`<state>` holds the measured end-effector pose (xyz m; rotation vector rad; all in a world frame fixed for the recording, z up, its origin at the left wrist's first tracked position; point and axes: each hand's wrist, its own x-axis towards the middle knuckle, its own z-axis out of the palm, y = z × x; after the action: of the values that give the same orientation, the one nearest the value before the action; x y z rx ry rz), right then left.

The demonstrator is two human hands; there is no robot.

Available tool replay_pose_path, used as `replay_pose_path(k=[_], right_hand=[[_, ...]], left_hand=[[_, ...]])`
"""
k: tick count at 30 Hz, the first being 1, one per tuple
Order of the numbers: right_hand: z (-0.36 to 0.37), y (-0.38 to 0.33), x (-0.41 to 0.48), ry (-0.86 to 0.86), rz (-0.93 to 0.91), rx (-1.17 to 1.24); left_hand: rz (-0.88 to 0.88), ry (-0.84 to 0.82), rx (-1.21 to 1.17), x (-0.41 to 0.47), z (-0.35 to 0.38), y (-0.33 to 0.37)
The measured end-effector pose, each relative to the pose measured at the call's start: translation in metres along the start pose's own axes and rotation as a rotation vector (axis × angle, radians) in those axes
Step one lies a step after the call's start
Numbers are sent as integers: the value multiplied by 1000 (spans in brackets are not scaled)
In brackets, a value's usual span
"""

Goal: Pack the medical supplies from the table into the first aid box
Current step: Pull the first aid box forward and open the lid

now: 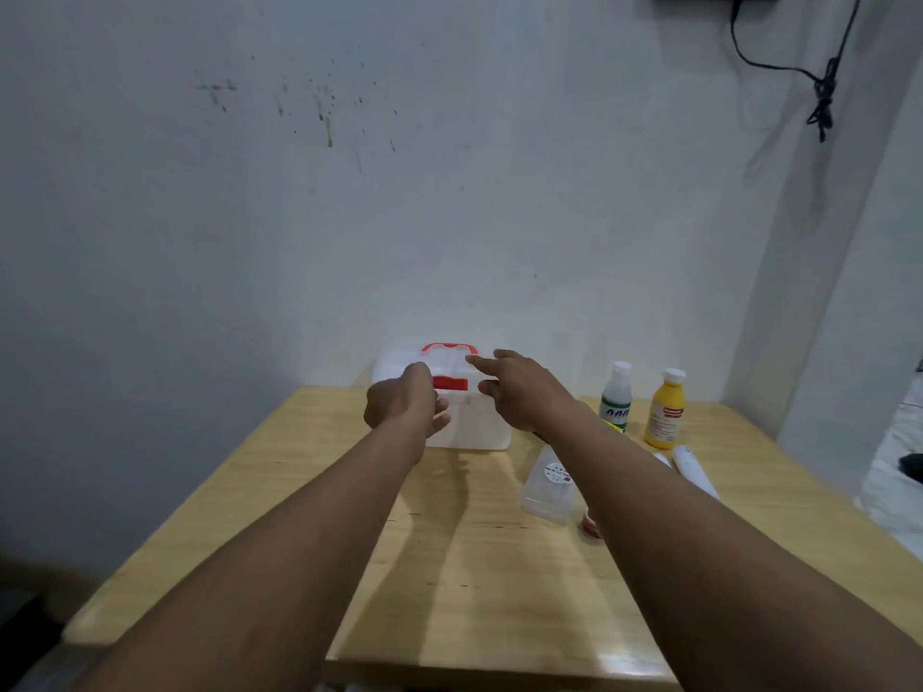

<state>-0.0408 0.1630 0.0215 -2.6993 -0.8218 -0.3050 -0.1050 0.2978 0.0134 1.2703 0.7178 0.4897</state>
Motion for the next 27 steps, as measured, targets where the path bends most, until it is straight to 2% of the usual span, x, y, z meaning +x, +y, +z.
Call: replay_pose_path(k=[5, 7, 11, 14, 17, 19, 23, 27], right_hand=[[0, 3, -1, -16, 14, 56], [0, 3, -1, -13, 20, 65], [1, 2, -2, 0, 36, 78], [-1, 4, -4, 17, 54, 105], [1, 6, -4, 38, 84, 144], [4, 9, -5, 32, 93, 158], [12, 16, -11, -13, 104, 221], [17, 18, -17, 17, 144, 295]], left_hand=[[285, 14, 440, 10, -10, 4], [392, 93, 605, 13, -13, 3], [553, 227, 752, 21, -19, 4], [576, 126, 770, 38, -26, 1], [462, -106, 709, 47, -31, 1], [467, -212, 727, 47, -32, 0], [529, -175, 713, 50, -37, -4], [548, -138, 645, 48, -37, -7]])
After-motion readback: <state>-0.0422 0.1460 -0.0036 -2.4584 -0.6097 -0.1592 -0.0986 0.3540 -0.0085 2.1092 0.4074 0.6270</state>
